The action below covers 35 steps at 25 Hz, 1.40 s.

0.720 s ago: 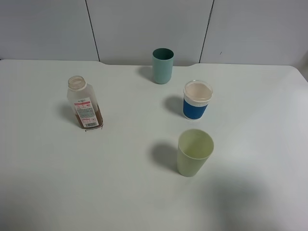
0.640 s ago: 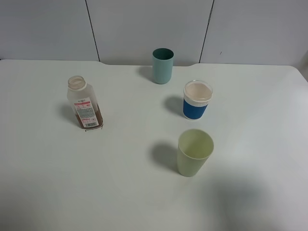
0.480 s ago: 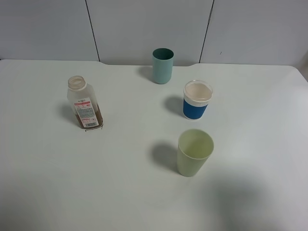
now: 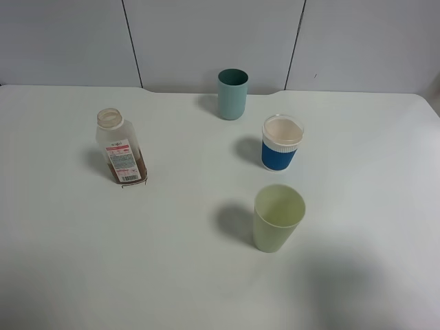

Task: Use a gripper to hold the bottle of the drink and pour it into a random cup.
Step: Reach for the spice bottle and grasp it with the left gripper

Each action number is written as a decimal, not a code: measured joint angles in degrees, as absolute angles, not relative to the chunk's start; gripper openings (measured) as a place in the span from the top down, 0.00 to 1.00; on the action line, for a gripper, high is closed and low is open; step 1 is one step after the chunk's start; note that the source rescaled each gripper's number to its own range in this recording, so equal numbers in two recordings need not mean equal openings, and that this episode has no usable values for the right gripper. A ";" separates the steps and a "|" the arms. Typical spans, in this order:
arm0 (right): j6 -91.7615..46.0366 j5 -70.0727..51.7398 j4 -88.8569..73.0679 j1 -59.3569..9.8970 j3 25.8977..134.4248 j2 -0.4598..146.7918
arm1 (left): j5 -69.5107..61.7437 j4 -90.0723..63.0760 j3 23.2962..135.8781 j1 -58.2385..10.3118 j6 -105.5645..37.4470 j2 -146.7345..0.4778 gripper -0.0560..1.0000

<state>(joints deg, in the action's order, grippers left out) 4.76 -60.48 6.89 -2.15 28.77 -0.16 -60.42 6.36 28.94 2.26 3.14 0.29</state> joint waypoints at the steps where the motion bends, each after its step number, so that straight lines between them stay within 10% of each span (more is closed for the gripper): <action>1: 4.76 -60.48 6.89 -2.15 28.77 -0.16 | -60.42 6.36 28.94 2.26 3.14 0.29 0.09; 35: 4.76 -60.48 6.89 -2.15 28.77 -0.16 | -60.42 6.36 28.94 2.26 3.19 0.29 0.09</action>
